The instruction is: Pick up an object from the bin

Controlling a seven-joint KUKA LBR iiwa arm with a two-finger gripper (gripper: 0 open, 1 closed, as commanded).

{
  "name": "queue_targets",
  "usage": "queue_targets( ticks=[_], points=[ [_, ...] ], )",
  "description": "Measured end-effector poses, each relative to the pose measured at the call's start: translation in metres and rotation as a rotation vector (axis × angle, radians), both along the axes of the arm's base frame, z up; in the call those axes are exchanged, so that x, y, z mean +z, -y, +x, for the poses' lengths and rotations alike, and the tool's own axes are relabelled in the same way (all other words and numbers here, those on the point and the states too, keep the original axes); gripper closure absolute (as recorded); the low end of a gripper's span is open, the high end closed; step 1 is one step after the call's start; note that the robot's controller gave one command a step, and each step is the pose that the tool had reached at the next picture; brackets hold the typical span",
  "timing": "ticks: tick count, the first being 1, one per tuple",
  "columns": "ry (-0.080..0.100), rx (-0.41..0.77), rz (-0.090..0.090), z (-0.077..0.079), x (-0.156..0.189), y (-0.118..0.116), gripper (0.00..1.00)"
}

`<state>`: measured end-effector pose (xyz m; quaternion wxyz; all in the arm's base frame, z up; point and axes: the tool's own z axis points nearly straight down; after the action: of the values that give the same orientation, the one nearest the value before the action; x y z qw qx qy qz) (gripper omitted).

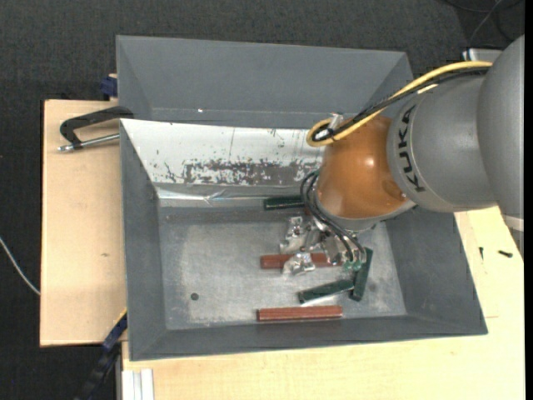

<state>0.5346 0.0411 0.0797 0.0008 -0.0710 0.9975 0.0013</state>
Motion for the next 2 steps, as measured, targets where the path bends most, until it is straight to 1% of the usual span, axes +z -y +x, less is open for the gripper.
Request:
queue_targets(
  ticks=[2],
  points=[
    [-0.004,0.0,-0.002,-0.001,0.028,0.0,1.0]
  ],
)
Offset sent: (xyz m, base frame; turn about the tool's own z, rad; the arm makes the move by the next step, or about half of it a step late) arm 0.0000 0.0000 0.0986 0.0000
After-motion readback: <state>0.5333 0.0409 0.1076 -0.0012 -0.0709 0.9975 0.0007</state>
